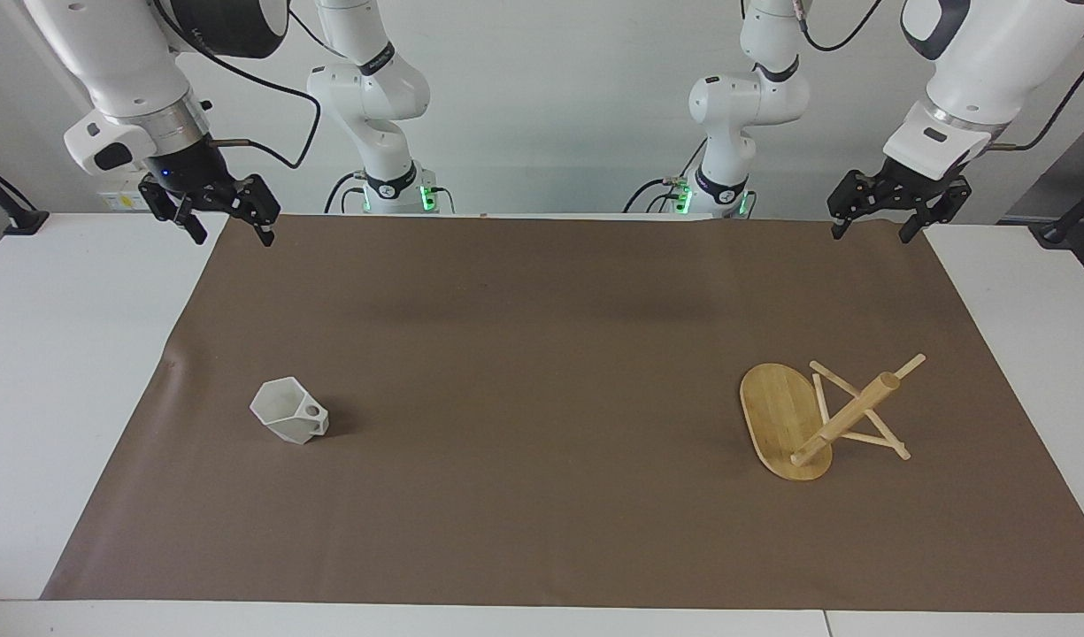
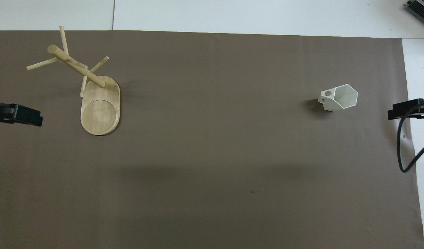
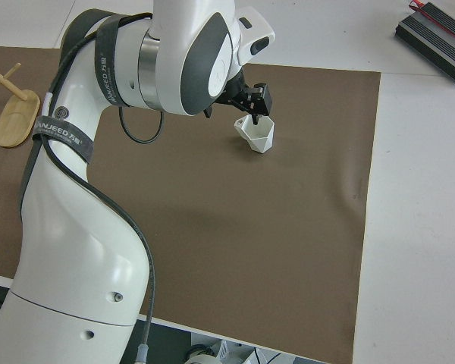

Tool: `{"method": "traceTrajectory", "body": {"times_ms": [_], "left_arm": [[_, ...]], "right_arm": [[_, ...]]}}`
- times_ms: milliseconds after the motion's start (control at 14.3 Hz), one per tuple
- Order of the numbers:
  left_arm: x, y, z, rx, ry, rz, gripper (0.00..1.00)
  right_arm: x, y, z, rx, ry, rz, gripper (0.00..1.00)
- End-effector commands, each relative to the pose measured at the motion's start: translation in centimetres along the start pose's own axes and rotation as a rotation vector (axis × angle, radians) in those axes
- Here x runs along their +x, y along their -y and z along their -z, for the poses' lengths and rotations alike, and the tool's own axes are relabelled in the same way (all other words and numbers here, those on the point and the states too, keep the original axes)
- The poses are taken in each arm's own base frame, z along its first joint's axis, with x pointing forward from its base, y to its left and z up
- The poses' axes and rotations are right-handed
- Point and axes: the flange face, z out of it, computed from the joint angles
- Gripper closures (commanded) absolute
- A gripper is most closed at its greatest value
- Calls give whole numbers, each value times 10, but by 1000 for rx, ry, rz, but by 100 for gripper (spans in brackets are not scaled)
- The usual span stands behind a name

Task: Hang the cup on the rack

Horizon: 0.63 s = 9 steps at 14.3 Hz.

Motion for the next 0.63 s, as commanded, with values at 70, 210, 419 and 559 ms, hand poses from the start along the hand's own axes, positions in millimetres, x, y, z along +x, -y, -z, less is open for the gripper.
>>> {"method": "traceTrajectory", "body": {"times_ms": [70, 210, 419, 559], "left_arm": [[-6, 1, 1, 22, 9, -4, 0], [-6, 1, 1, 22, 9, -4, 0], [-6, 1, 1, 22, 9, -4, 0], [-6, 1, 1, 22, 9, -4, 0]], "right_arm": [[-7, 2, 1, -1, 5, -13, 0], [-7, 0, 2, -1, 3, -17, 0], [-7, 1, 1, -1, 6, -16, 0], [-7, -1, 1, -1, 5, -13, 0]]}}
